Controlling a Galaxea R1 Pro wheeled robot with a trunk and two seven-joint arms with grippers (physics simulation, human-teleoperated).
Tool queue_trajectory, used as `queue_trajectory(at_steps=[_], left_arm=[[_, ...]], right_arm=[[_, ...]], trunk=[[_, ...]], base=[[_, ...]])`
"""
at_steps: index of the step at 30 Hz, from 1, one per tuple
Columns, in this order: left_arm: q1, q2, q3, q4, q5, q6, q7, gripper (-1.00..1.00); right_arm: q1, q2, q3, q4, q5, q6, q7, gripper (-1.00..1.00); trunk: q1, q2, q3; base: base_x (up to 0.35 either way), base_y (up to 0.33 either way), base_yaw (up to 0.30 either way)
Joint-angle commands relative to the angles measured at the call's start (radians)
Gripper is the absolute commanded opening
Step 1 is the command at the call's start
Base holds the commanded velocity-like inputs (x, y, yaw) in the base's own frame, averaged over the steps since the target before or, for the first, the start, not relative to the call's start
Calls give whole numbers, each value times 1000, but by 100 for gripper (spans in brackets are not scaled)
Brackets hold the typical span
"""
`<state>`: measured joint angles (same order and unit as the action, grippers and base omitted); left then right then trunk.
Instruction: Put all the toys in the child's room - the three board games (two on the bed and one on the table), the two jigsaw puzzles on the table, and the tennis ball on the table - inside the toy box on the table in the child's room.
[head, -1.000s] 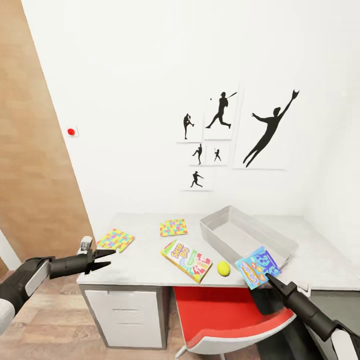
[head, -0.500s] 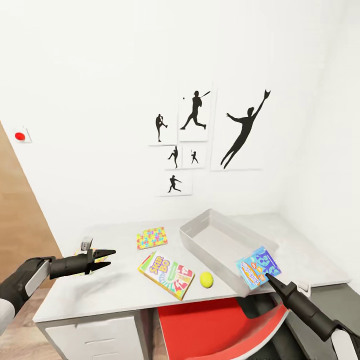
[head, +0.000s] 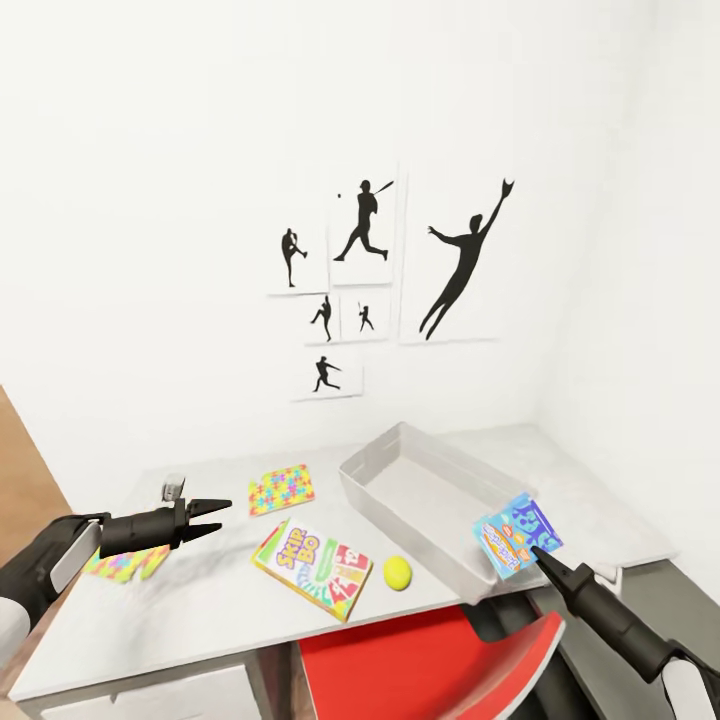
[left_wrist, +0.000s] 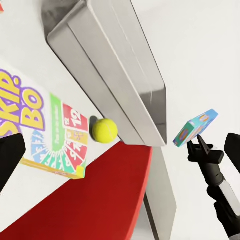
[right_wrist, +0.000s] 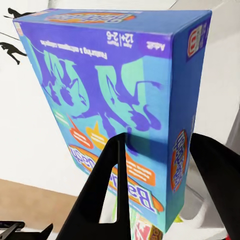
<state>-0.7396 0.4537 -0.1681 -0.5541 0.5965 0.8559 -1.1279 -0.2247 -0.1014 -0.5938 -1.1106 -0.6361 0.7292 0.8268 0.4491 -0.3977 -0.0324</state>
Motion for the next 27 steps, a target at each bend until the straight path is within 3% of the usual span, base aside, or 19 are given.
queue_trajectory(at_steps=[1,27], left_arm=[[-1,1,-5,0,6,6,-1,100],[-1,0,-5,0,6,6,-1,100]], right_arm=[[-1,0,-1,0,-2,6,1,-100],[-1,2,-1,0,-1,3,-1,-100]], trunk=[[1,-2,-2],[1,-2,-2]], base=[[132,2,-8],[123,-38,-1]])
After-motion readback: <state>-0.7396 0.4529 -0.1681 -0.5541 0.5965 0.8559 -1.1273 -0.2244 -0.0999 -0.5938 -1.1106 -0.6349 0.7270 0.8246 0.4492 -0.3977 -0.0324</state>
